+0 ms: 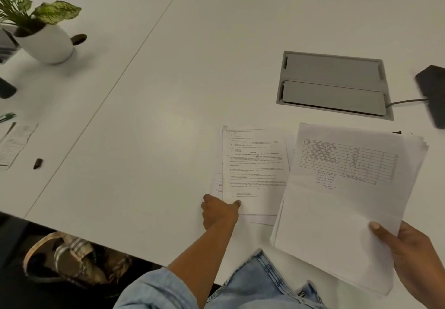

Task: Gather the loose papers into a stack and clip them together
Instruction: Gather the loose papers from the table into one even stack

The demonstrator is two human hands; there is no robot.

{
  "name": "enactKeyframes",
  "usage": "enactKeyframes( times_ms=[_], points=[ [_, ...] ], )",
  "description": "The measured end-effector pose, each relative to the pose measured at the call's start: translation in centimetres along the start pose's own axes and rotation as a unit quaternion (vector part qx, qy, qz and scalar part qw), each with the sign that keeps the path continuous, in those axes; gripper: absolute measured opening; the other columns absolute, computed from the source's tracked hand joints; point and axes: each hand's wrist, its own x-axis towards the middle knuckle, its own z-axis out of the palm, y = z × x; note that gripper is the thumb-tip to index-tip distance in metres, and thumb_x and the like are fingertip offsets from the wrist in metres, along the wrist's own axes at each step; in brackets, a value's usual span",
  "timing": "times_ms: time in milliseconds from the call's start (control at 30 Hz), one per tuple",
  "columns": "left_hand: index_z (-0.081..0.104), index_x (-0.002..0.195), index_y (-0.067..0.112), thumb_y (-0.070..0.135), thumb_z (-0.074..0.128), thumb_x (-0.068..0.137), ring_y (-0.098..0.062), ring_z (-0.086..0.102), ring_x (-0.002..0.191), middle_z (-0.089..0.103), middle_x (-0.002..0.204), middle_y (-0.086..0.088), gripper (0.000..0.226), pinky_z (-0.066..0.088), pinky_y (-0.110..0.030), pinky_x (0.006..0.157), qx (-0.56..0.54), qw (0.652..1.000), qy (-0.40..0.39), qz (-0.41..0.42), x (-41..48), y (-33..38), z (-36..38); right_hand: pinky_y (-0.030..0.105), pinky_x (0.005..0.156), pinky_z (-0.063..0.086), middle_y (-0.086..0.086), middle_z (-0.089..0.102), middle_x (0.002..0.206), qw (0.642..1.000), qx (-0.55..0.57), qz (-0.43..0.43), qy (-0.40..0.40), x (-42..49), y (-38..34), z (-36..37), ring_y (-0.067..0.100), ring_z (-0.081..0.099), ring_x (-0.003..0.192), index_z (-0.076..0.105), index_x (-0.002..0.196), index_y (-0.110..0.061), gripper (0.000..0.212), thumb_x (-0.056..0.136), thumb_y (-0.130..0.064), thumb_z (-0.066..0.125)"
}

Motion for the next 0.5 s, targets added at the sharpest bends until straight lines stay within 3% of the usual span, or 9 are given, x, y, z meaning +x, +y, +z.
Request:
enactKeyframes(
  times_ms=[67,133,233,267,367,467,500],
  points=[
    [0.047,0.124,0.003,0.021,0.081,0.077,-0.033,0.065,0.104,0.06,0.119,-0.013,0.061,0.059,-0.04,0.079,-0.047,0.998,-0.027,-0.013,0.5,0.3,0.8,0.019,0.06,0.059,0.013,0.073,0.103,1.0,-0.003,0.0,0.004,0.0,0.0,0.0,0.034,0.066,0.091,0.068,0.113,-0.004,0.021,0.093,-0.007,0.062],
    [0.054,0.125,-0.002,0.001,0.067,0.087,-0.027,0.063,0.102,0.063,0.12,-0.013,0.04,0.056,-0.032,0.084,-0.163,0.98,-0.086,-0.071,0.8,0.7,1.1,0.019,0.059,0.059,0.014,0.073,0.104,1.0,-0.001,0.002,0.008,-0.1,-0.1,-0.1,0.034,0.066,0.091,0.069,0.109,-0.007,0.018,0.092,-0.007,0.063],
    [0.065,0.121,-0.001,-0.007,0.068,0.086,-0.022,0.06,0.079,0.067,0.106,-0.01,0.036,0.052,-0.026,0.067,-0.258,0.955,-0.122,-0.079,0.5,1.3,1.0,0.019,0.059,0.059,0.015,0.073,0.105,1.0,-0.002,0.007,0.014,-0.3,-0.2,-0.5,0.035,0.066,0.092,0.071,0.102,-0.012,0.012,0.092,-0.009,0.064],
    [0.066,0.121,0.001,-0.006,0.069,0.086,-0.022,0.062,0.075,0.069,0.107,-0.012,0.036,0.054,-0.027,0.064,-0.269,0.952,-0.125,-0.07,0.3,1.4,0.8,0.019,0.059,0.059,0.015,0.073,0.105,1.0,-0.001,0.007,0.014,-0.3,-0.3,-0.6,0.035,0.067,0.092,0.071,0.1,-0.013,0.011,0.092,-0.009,0.064],
    [0.069,0.116,-0.001,0.003,0.076,0.084,-0.033,0.068,0.102,0.07,0.119,-0.019,0.033,0.058,-0.038,0.084,-0.254,0.959,-0.115,-0.057,0.1,1.1,0.1,0.018,0.057,0.059,0.012,0.072,0.103,1.0,0.017,0.01,0.011,-0.5,-0.4,-1.0,0.025,0.072,0.08,0.07,0.102,-0.011,0.012,0.093,-0.008,0.062],
    [0.068,0.11,0.0,-0.002,0.081,0.076,-0.024,0.063,0.087,0.068,0.12,-0.016,0.036,0.054,-0.027,0.075,-0.215,0.968,-0.116,-0.052,0.5,0.6,-0.7,0.016,0.055,0.058,0.009,0.072,0.1,1.0,0.023,0.014,0.01,-0.7,-0.6,-1.1,0.006,0.074,0.065,0.068,0.11,-0.005,0.018,0.094,-0.007,0.06],
    [0.065,0.116,0.0,-0.006,0.081,0.073,-0.024,0.061,0.092,0.066,0.124,-0.015,0.047,0.051,-0.026,0.079,-0.189,0.971,-0.132,-0.055,0.5,0.5,-1.0,0.016,0.055,0.058,0.009,0.072,0.1,1.0,0.022,0.012,0.009,-0.7,-0.6,-1.1,0.006,0.074,0.065,0.068,0.11,-0.006,0.018,0.094,-0.006,0.06]
  ],
)
